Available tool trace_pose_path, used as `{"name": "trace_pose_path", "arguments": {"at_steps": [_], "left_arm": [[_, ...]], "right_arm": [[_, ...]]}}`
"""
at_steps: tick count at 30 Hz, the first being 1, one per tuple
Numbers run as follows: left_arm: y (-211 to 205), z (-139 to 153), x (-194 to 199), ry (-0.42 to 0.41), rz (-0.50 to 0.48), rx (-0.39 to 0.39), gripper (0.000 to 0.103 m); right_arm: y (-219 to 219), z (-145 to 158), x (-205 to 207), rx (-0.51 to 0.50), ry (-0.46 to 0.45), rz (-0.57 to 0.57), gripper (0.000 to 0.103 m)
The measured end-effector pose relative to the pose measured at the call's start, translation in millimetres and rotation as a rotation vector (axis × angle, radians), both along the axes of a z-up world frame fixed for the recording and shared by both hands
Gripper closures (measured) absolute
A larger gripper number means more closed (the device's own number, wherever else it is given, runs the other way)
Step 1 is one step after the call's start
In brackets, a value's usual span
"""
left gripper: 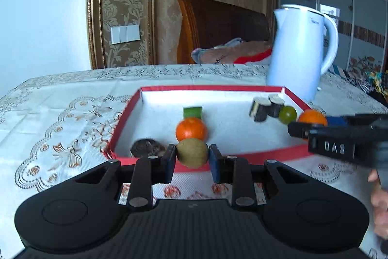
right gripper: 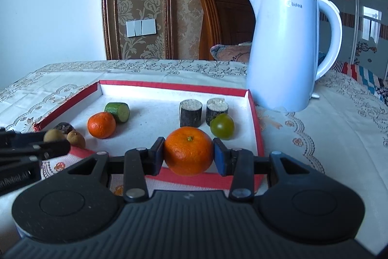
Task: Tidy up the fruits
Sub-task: 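Lower the kiwi and the orange into the tray with both grippers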
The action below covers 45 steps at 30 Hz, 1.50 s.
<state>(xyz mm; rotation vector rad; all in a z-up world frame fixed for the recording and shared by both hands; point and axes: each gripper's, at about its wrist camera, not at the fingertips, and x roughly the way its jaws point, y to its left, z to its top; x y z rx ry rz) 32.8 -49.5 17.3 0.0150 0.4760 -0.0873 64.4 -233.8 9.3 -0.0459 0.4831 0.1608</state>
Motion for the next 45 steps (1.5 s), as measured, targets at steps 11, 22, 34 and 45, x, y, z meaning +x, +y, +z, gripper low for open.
{"name": "trace_pose_path", "arguments": {"at_steps": [11,22,34,45], "left_arm": [[18.3,1.2,57.2,0.044,0.107,-0.023,0.075],[34.1,-16.4,96.9,0.112,0.171,-0.042,0.075],[27.1,-25.7,113.7,0.114,0.182,0.019,0.075],[23.1,-28.2,119.3,0.101,0.202,0.034,0.075]], "right_arm": [[17.7,-1.3,28.4,-0.02,0.033,-0.011,0.064],[38.9,-15.3,53.9,-0.051,0.088,0.017,0.064],[51.5,-28.1,80.3,-0.103,0.103,-0.018,0.064],[51.0,-30.4,97.5,-0.098,0.092,-0.069,0.064]]}}
